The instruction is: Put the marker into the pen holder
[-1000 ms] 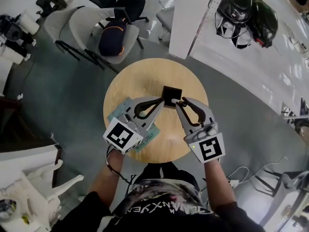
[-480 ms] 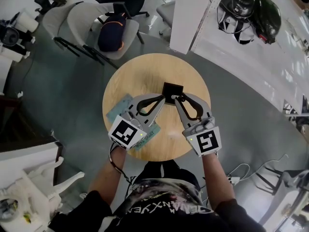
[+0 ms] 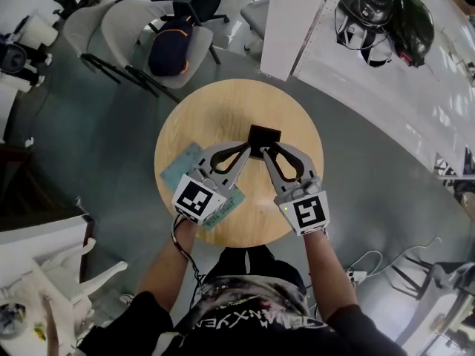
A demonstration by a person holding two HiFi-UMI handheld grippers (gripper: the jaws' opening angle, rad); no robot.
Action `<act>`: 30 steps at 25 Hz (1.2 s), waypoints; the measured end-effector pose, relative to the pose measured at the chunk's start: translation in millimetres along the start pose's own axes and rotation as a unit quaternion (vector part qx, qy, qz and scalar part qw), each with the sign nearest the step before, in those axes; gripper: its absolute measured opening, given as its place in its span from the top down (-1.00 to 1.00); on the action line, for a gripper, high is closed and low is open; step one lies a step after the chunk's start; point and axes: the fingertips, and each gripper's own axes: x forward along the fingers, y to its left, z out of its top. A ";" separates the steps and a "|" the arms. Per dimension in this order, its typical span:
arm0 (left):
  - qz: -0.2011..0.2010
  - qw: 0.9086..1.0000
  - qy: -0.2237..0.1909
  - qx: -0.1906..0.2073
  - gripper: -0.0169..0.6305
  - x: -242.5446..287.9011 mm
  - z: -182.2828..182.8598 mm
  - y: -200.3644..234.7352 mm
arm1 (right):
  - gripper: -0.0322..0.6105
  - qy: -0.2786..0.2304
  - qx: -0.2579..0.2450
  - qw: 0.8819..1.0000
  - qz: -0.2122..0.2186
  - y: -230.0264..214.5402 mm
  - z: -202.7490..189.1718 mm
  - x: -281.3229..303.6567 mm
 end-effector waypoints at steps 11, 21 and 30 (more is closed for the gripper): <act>0.013 1.000 0.019 -0.018 0.89 13.2 -34.1 9.3 | 0.66 0.015 0.021 1.000 -0.009 -6.2 -35.2 14.2; 0.023 0.999 0.029 -0.035 0.89 18.4 -56.1 16.9 | 0.66 0.035 0.022 0.999 -0.012 -5.2 -63.9 25.0; 0.021 0.999 0.032 -0.034 0.89 22.6 -59.9 16.9 | 0.66 0.076 0.031 0.996 -0.020 -5.9 -87.8 27.5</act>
